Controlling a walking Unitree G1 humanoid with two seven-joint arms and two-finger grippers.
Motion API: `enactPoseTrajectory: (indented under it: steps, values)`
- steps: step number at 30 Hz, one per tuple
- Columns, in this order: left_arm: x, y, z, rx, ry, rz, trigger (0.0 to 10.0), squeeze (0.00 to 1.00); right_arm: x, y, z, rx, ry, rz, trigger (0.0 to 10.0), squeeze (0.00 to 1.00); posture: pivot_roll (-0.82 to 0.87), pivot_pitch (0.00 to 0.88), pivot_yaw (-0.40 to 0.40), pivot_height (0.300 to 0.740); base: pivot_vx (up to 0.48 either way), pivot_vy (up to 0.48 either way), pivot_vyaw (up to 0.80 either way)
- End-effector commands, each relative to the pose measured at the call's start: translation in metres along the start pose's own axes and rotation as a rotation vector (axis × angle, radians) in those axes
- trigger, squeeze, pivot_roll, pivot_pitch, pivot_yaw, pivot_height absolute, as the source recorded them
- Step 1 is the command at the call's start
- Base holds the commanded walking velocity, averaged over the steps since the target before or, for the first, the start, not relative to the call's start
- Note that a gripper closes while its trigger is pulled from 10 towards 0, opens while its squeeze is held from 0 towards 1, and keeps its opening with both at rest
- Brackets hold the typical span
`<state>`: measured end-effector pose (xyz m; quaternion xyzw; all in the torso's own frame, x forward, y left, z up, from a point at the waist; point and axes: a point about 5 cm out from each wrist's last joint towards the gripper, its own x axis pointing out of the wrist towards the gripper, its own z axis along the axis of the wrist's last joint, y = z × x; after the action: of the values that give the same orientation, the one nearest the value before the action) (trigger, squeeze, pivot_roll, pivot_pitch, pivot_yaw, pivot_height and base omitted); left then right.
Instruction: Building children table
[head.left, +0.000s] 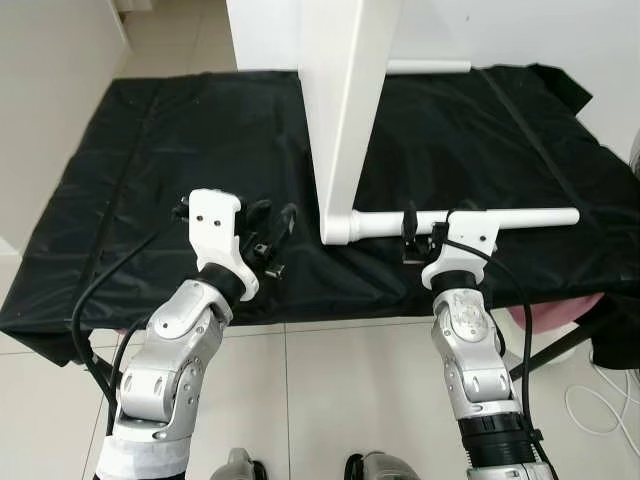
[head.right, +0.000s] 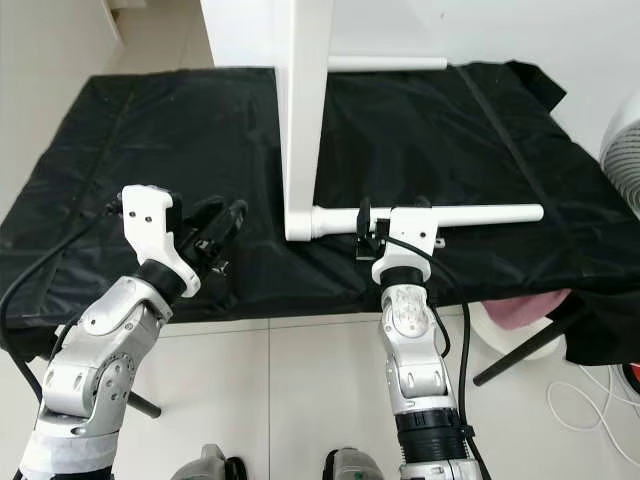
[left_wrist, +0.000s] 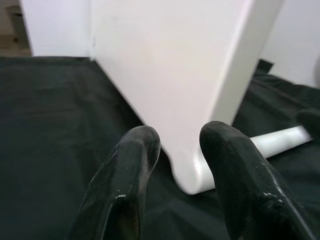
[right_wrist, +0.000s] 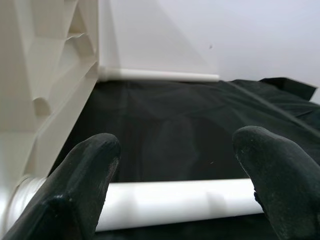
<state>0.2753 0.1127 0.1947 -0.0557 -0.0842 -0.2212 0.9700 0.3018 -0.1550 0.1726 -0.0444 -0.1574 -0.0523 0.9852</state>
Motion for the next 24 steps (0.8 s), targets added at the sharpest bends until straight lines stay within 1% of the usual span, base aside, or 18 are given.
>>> enactPoseTrajectory:
  steps: [1, 2, 6, 9, 11, 12, 14, 16, 17, 18, 24]
  values:
    - [0.002, 0.003, -0.004, 0.022, 0.012, 0.028, 10.0, 0.0, 0.002, -0.002, -0.002, 0.001, 0.001, -0.016, 10.0, 0.0, -0.07, 0.033, 0.031, 0.74, 0.0, 0.0, 0.0]
    - [0.003, 0.005, -0.007, 0.04, 0.015, 0.049, 10.0, 0.0, 0.003, -0.003, -0.002, 0.005, 0.0, -0.024, 10.0, 0.0, -0.08, 0.03, 0.031, 0.74, 0.0, 0.0, 0.0]
    - [0.005, 0.006, -0.008, 0.048, 0.005, 0.072, 10.0, 0.0, 0.004, -0.002, -0.002, 0.026, -0.001, -0.008, 10.0, 0.0, -0.08, 0.035, 0.034, 0.74, 0.0, 0.0, 0.0]
    - [0.008, 0.009, -0.012, 0.074, -0.023, 0.114, 10.0, 0.0, 0.005, 0.0, -0.001, 0.04, -0.017, 0.03, 10.0, 0.0, -0.08, 0.035, 0.034, 0.74, 0.0, 0.0, 0.0]
    - [0.009, 0.011, -0.011, 0.118, -0.037, 0.14, 10.0, 0.0, 0.006, -0.001, -0.002, 0.058, -0.014, 0.042, 10.0, 0.0, -0.08, 0.037, 0.037, 0.74, 0.0, 0.0, 0.0]
    - [0.009, 0.011, -0.011, 0.118, -0.037, 0.14, 10.0, 0.0, 0.006, -0.001, -0.002, 0.058, -0.014, 0.042, 10.0, 0.0, -0.08, 0.037, 0.037, 0.74, 0.0, 0.0, 0.0]
    - [0.009, 0.015, -0.012, 0.119, -0.036, 0.188, 10.0, 0.0, 0.005, 0.001, -0.003, 0.068, -0.008, 0.061, 10.0, 0.0, -0.08, 0.034, 0.045, 0.74, 0.0, 0.0, 0.0]
    - [0.009, 0.02, -0.014, 0.083, -0.029, 0.225, 10.0, 0.0, 0.006, 0.004, -0.004, 0.082, -0.006, 0.091, 10.0, 0.0, -0.08, 0.035, 0.051, 0.74, 0.0, 0.0, 0.0]
    - [0.01, 0.021, -0.015, 0.071, -0.032, 0.219, 10.0, 0.0, 0.006, 0.004, -0.004, 0.081, -0.006, 0.095, 10.0, 0.0, -0.09, 0.039, 0.053, 0.74, 0.0, 0.0, 0.0]
    - [0.01, 0.02, -0.014, 0.069, -0.044, 0.209, 10.0, 0.0, 0.006, 0.005, -0.004, 0.078, -0.006, 0.104, 10.0, 0.0, -0.09, 0.039, 0.053, 0.74, 0.0, 0.0, 0.0]
    - [0.011, 0.018, -0.016, 0.071, -0.044, 0.201, 10.0, 0.0, 0.007, 0.007, -0.004, 0.069, -0.007, 0.118, 10.0, 0.0, -0.09, 0.039, 0.057, 0.74, 0.0, 0.0, 0.0]
